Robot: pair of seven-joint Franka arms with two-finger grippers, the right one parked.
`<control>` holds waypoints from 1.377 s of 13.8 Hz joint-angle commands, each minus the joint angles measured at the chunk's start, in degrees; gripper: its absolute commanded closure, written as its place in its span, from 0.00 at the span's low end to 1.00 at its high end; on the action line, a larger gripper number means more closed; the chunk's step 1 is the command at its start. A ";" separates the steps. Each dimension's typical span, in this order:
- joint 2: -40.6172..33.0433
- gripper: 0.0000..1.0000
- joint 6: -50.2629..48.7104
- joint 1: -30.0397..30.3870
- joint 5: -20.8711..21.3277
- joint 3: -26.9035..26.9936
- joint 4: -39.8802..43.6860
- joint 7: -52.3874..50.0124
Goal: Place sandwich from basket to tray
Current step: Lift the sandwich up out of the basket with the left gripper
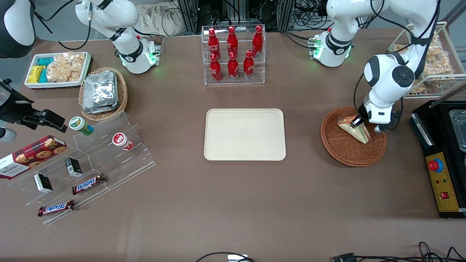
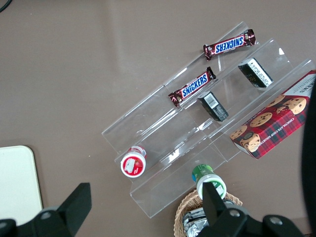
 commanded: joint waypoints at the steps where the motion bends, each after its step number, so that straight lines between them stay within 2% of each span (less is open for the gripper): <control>1: -10.01 0.93 -8.40 0.16 0.88 -0.35 -0.97 8.85; 3: -13.79 0.93 -12.10 0.16 0.88 -0.35 -0.44 17.82; 9: -17.15 0.94 -18.80 -0.10 0.70 -0.88 2.55 43.59; 15: -16.10 0.94 -19.24 -1.33 -0.62 -8.69 7.02 43.27; 19: -10.23 0.94 -21.69 -3.70 -1.06 -13.78 15.36 32.84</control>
